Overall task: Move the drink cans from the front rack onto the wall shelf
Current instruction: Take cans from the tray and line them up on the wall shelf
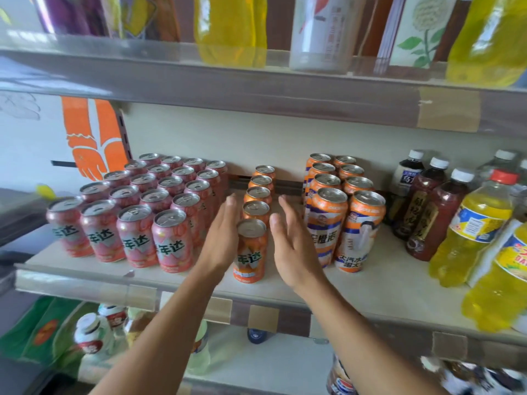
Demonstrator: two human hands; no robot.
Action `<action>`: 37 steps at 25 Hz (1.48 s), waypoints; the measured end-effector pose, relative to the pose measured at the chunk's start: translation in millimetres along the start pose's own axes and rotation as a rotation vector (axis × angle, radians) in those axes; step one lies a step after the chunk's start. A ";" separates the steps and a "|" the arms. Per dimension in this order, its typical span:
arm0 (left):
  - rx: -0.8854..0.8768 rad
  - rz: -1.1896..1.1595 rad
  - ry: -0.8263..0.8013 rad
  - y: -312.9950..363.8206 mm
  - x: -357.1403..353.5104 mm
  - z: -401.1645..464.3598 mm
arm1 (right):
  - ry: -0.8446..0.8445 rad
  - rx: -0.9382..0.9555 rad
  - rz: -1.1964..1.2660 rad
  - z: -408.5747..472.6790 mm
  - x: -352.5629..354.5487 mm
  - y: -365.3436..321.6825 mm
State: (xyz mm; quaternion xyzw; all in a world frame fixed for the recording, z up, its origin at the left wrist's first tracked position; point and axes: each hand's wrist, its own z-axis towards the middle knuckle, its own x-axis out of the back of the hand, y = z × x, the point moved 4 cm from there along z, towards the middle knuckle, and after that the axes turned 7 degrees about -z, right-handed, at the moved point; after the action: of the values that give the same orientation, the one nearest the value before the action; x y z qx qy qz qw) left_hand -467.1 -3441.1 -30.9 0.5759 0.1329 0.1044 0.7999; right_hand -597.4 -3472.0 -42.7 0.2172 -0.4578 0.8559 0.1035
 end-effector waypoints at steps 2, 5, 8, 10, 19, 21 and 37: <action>0.100 -0.102 -0.036 -13.0 -2.5 -2.4 | -0.023 -0.226 0.081 2.2 -20.9 14.4; 0.088 -0.044 -0.082 -19.5 -0.1 -1.9 | 0.012 -0.265 0.086 -0.7 -34.2 11.9; 0.038 0.025 -0.165 -18.6 12.6 -5.0 | 0.036 -0.046 -0.056 0.7 -33.2 -1.1; 0.051 0.013 -0.293 -23.9 19.6 -7.9 | 0.024 -0.070 -0.071 6.9 -30.1 0.2; 0.107 0.370 -0.325 -54.4 24.2 -2.6 | -0.163 -0.305 -0.071 24.9 -25.1 -11.9; 0.096 0.351 -0.322 -54.8 25.3 -2.4 | -0.134 -0.323 -0.071 23.4 -28.9 -10.7; 0.119 0.270 -0.369 -51.2 36.1 2.9 | -0.123 -0.289 -0.062 19.5 -23.2 -18.7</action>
State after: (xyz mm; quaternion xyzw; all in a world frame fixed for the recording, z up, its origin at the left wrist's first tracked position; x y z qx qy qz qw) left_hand -431.4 -3448.2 -82.0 0.6438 -0.0878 0.0957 0.7541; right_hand -564.5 -3477.2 -30.1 0.2661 -0.5749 0.7624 0.1319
